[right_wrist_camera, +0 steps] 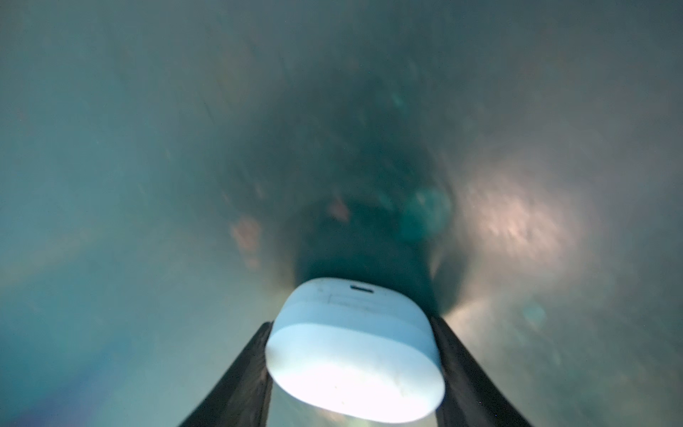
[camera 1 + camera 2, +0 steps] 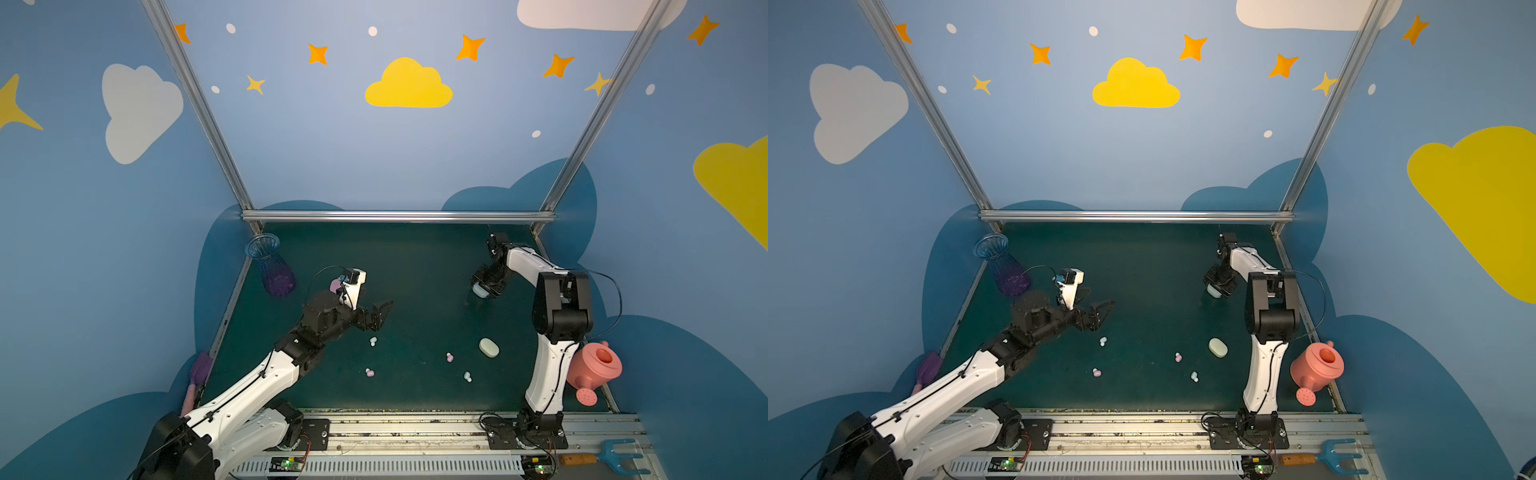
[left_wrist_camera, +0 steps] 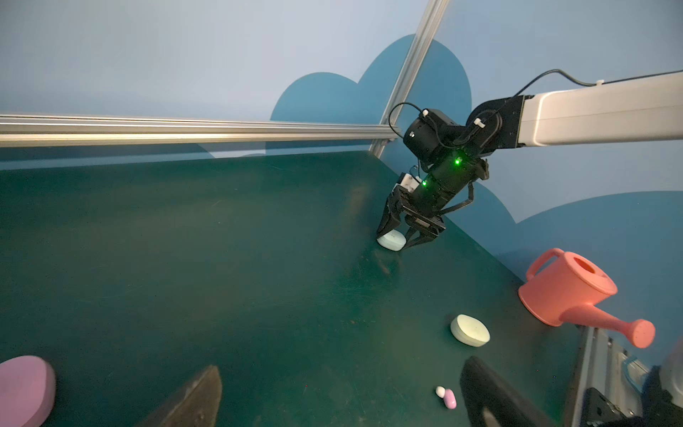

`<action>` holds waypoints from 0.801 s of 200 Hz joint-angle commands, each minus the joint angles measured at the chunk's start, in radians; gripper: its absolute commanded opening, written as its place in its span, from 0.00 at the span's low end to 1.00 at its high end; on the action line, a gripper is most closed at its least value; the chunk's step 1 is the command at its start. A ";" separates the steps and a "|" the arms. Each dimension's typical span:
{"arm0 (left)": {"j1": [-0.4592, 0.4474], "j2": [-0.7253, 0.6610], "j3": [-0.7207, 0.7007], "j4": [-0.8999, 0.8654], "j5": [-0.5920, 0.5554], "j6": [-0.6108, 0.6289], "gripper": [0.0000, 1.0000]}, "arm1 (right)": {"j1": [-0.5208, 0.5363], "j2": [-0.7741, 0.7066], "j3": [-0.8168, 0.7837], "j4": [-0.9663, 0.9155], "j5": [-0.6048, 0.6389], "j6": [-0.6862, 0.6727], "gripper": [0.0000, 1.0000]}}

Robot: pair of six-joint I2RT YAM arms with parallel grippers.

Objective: Insert wireless bluetooth earbuds into charging case
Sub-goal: Pick up the charging case from the middle-right of the table, then pass the charging case.

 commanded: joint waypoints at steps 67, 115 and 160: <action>-0.081 0.105 0.105 -0.097 0.248 0.166 1.00 | 0.116 -0.546 -0.232 -0.144 -0.243 -0.229 0.52; -0.192 0.184 0.140 -0.054 0.290 0.276 1.00 | 0.237 -0.763 -0.263 -0.253 -0.391 -0.300 0.52; -0.278 0.262 0.172 -0.022 0.315 0.374 1.00 | 0.372 -0.854 -0.256 -0.294 -0.461 -0.267 0.52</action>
